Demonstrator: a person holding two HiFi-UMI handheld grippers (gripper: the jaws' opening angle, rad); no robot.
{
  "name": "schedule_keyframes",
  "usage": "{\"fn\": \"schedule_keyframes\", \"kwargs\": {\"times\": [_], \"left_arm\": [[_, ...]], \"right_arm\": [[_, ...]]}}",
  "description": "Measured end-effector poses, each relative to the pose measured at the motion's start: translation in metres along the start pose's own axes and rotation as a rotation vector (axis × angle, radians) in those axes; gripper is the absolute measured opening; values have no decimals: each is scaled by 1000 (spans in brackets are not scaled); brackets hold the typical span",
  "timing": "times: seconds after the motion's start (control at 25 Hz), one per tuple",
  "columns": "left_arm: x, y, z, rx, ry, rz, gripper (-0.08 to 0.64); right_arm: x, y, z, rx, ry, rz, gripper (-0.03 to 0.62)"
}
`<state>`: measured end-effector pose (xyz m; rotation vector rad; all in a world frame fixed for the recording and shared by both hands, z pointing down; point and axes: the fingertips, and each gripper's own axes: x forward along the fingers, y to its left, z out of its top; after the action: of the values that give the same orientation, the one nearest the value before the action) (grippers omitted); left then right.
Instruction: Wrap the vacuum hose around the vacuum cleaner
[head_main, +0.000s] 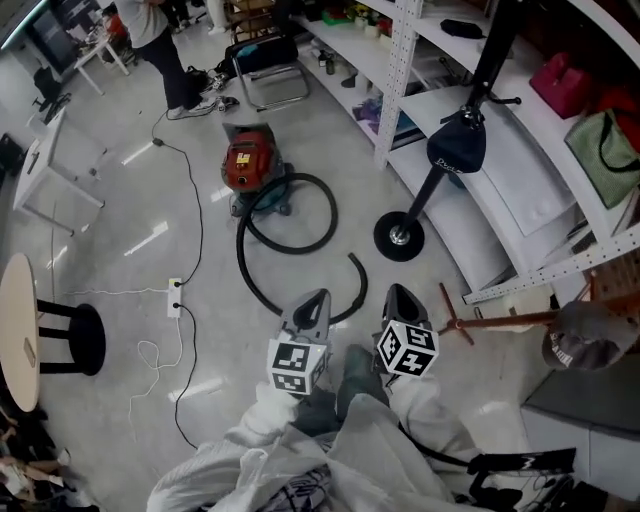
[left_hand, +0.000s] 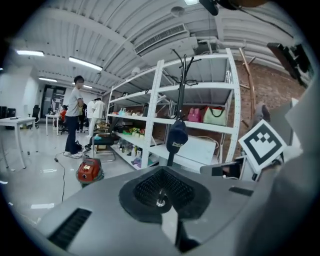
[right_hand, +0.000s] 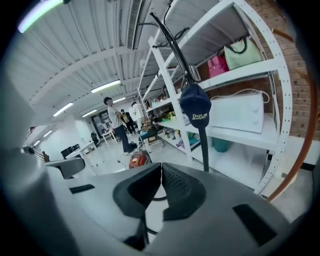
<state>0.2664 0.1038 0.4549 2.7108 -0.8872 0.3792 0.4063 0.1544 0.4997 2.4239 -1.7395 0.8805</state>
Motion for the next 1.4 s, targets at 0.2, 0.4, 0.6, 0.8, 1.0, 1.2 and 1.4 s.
{"fn": "schedule_keyframes", "kwargs": {"times": [0.2, 0.4, 0.6, 0.8, 1.0, 1.2, 1.4], "left_arm": [[70, 37, -38, -11, 16, 64, 0], [144, 87, -144, -20, 34, 81, 0], [230, 135, -294, -15, 27, 55, 0], [321, 177, -454, -34, -50, 52, 0], [378, 210, -572, -61, -46, 78, 0], [393, 196, -602, -33, -5, -22, 0], [397, 202, -603, -98, -20, -12, 0]], "right_arm": [[82, -27, -35, -31, 106, -10, 14], [171, -49, -122, -54, 189, -41, 14], [263, -91, -277, 6, 262, -110, 15], [353, -166, -482, 84, 347, -246, 92], [434, -217, -625, 133, 393, -363, 149], [462, -249, -681, 151, 489, -441, 197], [469, -247, -694, 150, 523, -448, 209]]}}
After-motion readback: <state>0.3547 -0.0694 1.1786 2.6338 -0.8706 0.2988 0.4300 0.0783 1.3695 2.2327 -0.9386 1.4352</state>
